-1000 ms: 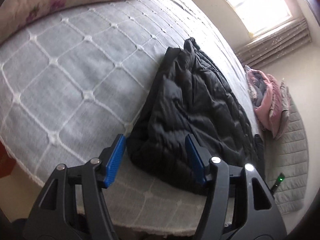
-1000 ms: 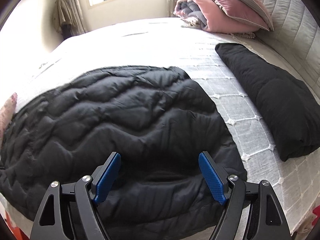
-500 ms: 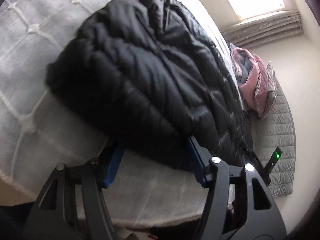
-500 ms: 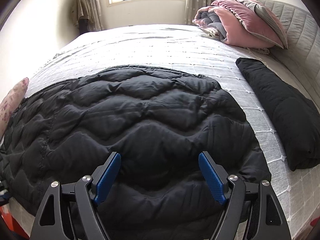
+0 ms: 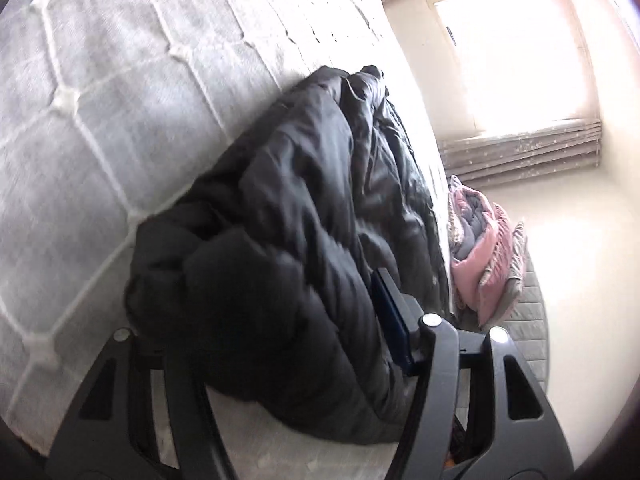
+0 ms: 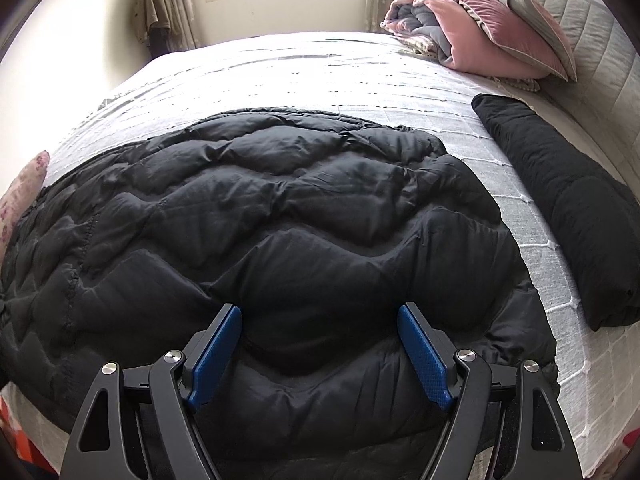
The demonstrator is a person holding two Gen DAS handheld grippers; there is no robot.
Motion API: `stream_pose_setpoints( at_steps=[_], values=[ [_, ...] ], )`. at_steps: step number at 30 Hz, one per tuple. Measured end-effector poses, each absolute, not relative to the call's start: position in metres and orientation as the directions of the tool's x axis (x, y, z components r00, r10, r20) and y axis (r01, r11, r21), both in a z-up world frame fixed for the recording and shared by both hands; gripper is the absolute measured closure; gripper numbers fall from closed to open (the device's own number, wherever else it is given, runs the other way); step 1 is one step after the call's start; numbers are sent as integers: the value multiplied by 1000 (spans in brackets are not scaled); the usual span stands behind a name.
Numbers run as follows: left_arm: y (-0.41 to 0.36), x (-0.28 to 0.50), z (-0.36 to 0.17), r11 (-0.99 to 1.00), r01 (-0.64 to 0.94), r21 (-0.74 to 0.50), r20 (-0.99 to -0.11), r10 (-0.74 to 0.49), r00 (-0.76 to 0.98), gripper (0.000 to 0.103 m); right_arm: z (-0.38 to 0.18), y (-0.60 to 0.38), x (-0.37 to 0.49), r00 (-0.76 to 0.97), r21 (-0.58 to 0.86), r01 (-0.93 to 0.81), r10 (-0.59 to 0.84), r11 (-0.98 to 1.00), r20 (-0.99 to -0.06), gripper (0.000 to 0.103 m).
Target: Fold large clothes
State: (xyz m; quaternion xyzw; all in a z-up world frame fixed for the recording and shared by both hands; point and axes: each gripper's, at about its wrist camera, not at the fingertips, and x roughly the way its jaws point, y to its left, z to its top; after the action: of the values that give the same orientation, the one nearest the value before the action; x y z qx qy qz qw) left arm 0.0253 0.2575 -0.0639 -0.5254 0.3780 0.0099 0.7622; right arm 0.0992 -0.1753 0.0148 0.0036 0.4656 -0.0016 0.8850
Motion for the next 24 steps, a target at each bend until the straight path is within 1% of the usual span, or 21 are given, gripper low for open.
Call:
stream_pose_setpoints(
  at_steps=[1,2,3,4,5,6,7,8,10,11,12,13,17,20,22,24],
  values=[
    [259,27,-64,451,-413,-791,-588,-375,717,41,15,-175,99,567,1,5,-2,1000,-824,23],
    [258,27,-62,460,-408,-789,-587,-365,723,44,14,-175,99,567,-1,5,-3,1000,-824,23],
    [258,27,-59,473,-402,-784,-587,-356,727,53,14,-175,99,567,-2,6,-5,1000,-823,23],
    [255,26,-51,506,-387,-771,-590,-341,732,59,14,-175,100,568,-3,6,-6,1000,-823,23],
    [249,30,-41,537,-369,-758,-592,-331,734,68,14,-175,100,568,-5,7,-8,1000,-823,23],
    [246,28,-32,571,-347,-744,-589,-315,745,74,15,-175,99,572,-6,8,-9,1000,-820,23],
    [239,26,-21,595,-320,-737,-573,-298,763,76,15,-173,99,578,-3,6,-6,1000,-816,26],
    [240,22,-15,611,-300,-733,-559,-289,778,79,17,-172,97,589,3,-5,5,1000,-808,31],
    [231,19,3,659,-251,-709,-529,-260,808,80,23,-166,94,611,17,-51,44,999,-790,67],
    [225,18,13,689,-229,-688,-518,-245,819,80,25,-161,91,620,23,-78,66,997,-782,74],
    [221,19,18,708,-214,-673,-511,-235,827,80,28,-155,88,629,28,-112,92,993,-772,84],
    [216,18,25,729,-193,-656,-498,-226,837,80,30,-151,87,634,30,-134,109,991,-766,87],
    [200,21,42,792,-150,-591,-473,-190,860,80,38,-123,74,634,81,-273,243,959,-734,88],
    [198,23,47,807,-134,-575,-461,-185,868,80,37,-97,64,608,100,-370,322,924,-726,88],
    [200,23,47,805,-125,-580,-452,-190,871,81,32,-83,62,571,116,-411,354,904,-741,89],
    [202,20,49,803,-108,-586,-439,-202,875,81,17,-65,63,497,139,-449,376,883,-782,89]
  ],
)
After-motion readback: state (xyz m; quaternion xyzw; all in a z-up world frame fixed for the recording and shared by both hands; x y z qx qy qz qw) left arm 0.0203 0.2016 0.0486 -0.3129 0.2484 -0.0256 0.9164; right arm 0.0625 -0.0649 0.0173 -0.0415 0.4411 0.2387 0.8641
